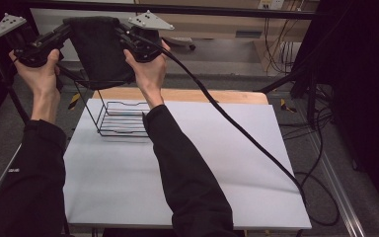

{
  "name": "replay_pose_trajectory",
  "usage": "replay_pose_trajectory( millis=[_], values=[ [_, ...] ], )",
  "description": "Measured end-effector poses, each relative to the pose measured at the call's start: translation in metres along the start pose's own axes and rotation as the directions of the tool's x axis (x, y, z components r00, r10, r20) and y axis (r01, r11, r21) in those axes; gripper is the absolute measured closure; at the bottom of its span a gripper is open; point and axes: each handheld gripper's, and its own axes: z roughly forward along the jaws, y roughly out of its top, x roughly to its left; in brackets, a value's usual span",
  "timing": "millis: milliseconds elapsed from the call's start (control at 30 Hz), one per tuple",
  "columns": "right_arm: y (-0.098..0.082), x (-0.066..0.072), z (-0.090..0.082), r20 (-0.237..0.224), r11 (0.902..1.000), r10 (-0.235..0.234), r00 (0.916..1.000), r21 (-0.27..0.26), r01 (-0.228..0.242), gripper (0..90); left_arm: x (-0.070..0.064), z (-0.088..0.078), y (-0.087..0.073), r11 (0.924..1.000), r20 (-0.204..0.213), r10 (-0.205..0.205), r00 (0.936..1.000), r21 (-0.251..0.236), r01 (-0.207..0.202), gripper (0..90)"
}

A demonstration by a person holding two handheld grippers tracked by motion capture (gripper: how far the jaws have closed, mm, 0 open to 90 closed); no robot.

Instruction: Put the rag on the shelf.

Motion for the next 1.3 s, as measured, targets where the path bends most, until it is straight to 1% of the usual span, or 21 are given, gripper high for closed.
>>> replay_pose_trajectory(
  millis=[67, 133, 233, 300, 400, 500, 567, 733, 900, 1033, 1200, 1300],
  values=[
    [-0.003, 0.001, 0.003, 0.001, 0.9999, -0.005, 1.0000, 0.012, 0.005, 79.1, 0.001, 0.000, -0.002, 0.9999, -0.010, 0.011, 0.9999, 0.011, -0.011, 83.1],
    [-0.007, 0.001, 0.005, -0.002, 0.9997, 0.005, 1.0000, 0.024, -0.005, 79.1, 0.001, 0.000, -0.005, 0.9997, -0.012, 0.017, 0.9998, 0.019, -0.017, 83.1],
    [-0.010, -0.001, 0.003, 0.004, 0.9992, 0.002, 1.0000, 0.041, -0.002, 79.2, 0.000, 0.000, -0.009, 0.9991, 0.003, 0.029, 0.9996, 0.032, -0.029, 83.1],
    [-0.013, -0.003, 0.002, 0.004, 0.9987, 0.008, 1.0000, 0.051, -0.008, 79.1, 0.000, 0.000, -0.012, 0.9991, 0.018, 0.023, 0.9996, 0.036, -0.023, 83.1],
    [-0.017, -0.005, -0.002, 0.002, 0.9979, 0.005, 1.0000, 0.065, -0.006, 79.1, -0.003, -0.001, -0.015, 0.9982, 0.032, 0.036, 0.9988, 0.047, -0.037, 83.1],
    [-0.021, -0.007, -0.005, -0.001, 0.9971, 0.013, 0.9999, 0.075, -0.013, 79.1, -0.005, -0.003, -0.018, 0.9980, 0.047, 0.040, 0.9981, 0.047, -0.043, 83.1],
    [-0.024, -0.007, -0.008, -0.001, 0.9968, 0.007, 1.0000, 0.080, -0.007, 79.0, -0.007, -0.006, -0.021, 0.9977, 0.050, 0.048, 0.9976, 0.046, -0.050, 83.0],
    [-0.030, -0.004, -0.015, -0.013, 0.9972, -0.005, 0.9999, 0.075, 0.006, 79.0, -0.009, -0.012, -0.027, 0.9979, 0.067, 0.051, 0.9964, 0.036, -0.053, 83.1],
    [-0.033, -0.002, -0.019, -0.019, 0.9968, -0.024, 0.9995, 0.076, 0.026, 78.9, -0.010, -0.019, -0.032, 0.9983, 0.078, 0.049, 0.9958, 0.029, -0.051, 83.0],
    [-0.035, 0.002, -0.022, -0.025, 0.9965, -0.041, 0.9989, 0.071, 0.042, 79.0, -0.010, -0.024, -0.034, 0.9980, 0.078, 0.054, 0.9955, 0.029, -0.057, 83.1],
    [-0.039, 0.006, -0.025, -0.032, 0.9966, -0.040, 0.9987, 0.071, 0.042, 78.9, -0.011, -0.030, -0.037, 0.9976, 0.080, 0.061, 0.9949, 0.027, -0.063, 83.0],
    [-0.040, 0.008, -0.026, -0.035, 0.9958, -0.052, 0.9980, 0.073, 0.054, 78.9, -0.012, -0.033, -0.039, 0.9975, 0.085, 0.063, 0.9944, 0.026, -0.065, 83.1]
  ],
)
